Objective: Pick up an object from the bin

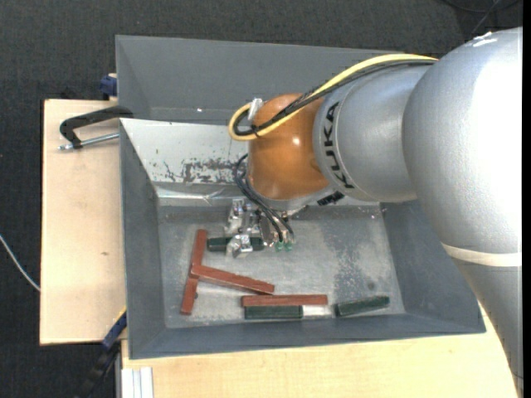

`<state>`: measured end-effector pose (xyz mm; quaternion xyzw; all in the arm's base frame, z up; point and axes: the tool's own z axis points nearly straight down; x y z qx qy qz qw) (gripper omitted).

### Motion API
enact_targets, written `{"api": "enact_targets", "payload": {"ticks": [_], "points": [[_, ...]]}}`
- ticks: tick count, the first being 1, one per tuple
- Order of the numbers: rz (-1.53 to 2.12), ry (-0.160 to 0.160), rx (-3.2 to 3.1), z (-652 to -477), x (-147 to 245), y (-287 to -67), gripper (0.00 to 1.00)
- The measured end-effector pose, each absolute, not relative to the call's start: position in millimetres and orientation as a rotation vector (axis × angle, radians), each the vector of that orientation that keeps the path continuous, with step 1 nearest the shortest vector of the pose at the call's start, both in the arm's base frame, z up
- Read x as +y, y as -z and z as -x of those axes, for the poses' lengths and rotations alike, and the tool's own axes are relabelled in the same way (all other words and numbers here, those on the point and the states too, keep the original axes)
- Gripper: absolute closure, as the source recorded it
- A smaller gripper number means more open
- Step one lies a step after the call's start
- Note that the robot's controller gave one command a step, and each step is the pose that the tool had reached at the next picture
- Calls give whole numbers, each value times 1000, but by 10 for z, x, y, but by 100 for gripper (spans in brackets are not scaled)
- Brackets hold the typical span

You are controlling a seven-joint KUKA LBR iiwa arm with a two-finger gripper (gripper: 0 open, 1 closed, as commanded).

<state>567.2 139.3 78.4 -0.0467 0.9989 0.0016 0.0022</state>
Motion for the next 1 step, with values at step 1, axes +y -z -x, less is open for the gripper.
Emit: {"api": "enact_targets", "payload": {"ticks": [1], "points": [[150, -6, 3129, -5573, 1783, -2333, 100]]}}
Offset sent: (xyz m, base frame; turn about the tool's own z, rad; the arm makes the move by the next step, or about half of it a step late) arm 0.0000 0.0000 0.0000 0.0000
